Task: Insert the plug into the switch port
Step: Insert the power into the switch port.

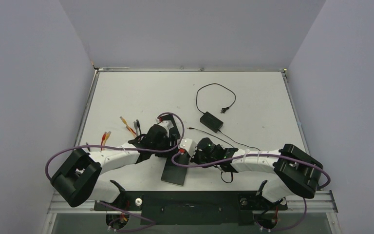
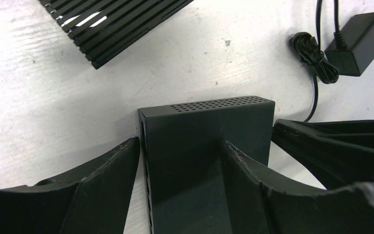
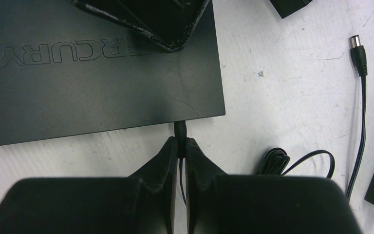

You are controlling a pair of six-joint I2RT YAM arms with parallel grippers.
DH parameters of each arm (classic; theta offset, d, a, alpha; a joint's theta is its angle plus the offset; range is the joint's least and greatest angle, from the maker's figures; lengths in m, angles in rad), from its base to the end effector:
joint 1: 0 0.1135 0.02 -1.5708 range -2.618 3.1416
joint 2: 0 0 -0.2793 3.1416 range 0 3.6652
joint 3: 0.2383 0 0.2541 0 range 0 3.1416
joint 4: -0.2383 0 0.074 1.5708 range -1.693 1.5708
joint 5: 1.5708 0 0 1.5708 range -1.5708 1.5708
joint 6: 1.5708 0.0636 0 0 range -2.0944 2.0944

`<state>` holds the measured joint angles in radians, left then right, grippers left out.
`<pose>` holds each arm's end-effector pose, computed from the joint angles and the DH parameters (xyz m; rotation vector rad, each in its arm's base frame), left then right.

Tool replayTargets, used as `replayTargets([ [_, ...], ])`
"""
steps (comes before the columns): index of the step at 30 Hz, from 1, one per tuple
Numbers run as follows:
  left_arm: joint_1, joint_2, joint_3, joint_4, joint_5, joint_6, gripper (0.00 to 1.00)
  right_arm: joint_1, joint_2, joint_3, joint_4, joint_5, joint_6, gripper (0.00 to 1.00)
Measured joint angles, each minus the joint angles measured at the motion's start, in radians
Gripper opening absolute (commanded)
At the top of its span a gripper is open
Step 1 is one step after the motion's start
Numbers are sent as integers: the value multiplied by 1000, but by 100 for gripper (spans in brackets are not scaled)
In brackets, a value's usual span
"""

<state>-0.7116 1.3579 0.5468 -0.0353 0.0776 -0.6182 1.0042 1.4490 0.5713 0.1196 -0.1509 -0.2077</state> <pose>0.1979 -0.1772 0.1459 0.1557 2.5314 -0.6703 0.1473 0.2493 0.1450 -1.4240 1.9188 0.5649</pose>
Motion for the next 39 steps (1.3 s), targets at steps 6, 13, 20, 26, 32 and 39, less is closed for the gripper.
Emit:
replayTargets([
  [6,-2,-26,30,-119,-70,-33,62,5,-5,-12,18,0,18,17],
  [13,20,-134,49,-235,-177,-51,65,5,-68,-23,33,35,37,38],
  [20,26,-234,55,-286,-186,-49,67,5,-225,-43,4,135,63,48],
  [26,26,-309,24,-290,-137,-50,67,-11,-401,-38,-32,339,143,54],
  [32,26,-378,-54,-286,-80,-56,67,-79,-432,-8,-141,514,333,59],
  [39,26,-388,-122,-250,-20,-60,67,-114,-384,32,-307,550,534,58],
])
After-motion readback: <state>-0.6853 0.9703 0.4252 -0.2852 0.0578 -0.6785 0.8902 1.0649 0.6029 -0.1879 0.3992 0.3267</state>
